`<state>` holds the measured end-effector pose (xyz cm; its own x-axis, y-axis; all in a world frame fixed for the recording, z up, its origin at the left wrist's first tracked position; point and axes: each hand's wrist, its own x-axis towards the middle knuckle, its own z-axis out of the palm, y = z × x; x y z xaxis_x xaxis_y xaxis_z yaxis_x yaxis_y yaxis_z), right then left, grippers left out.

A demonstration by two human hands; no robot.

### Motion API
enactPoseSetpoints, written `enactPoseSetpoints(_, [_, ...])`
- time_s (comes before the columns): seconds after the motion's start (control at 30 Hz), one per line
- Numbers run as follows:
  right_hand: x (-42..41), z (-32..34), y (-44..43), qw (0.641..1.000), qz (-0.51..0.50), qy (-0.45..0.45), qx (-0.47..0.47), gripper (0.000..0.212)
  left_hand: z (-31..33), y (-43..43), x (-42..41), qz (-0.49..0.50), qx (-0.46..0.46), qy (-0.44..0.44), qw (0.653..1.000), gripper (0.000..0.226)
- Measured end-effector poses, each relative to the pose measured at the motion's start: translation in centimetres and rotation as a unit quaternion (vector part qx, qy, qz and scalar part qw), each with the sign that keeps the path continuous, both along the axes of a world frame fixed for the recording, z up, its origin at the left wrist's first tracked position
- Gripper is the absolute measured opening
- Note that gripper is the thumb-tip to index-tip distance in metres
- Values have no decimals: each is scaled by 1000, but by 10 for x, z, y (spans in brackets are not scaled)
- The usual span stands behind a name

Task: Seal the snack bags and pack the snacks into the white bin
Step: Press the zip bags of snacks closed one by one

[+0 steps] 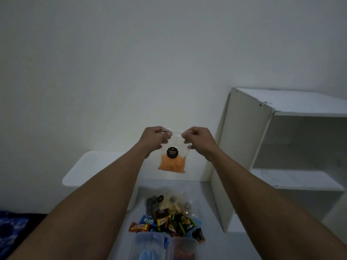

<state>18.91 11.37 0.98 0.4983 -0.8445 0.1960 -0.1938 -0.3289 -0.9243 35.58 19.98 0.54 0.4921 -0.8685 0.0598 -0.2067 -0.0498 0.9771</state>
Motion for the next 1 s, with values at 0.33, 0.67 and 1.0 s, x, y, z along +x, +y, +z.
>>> enactPoseSetpoints(0.33, [5,38,3,999,30,-32,4,7,41,-2,1,14,-60,-50,997,14])
enactPoseSetpoints(0.67, [7,66,-1,997,30,-14,-66,5,58,-3,2,-18,-71,-21,997,17])
enactPoseSetpoints(1.0, [-5,77,-7,998,2,-46,-44,8,65,-8,8,-17,-103,47,993,12])
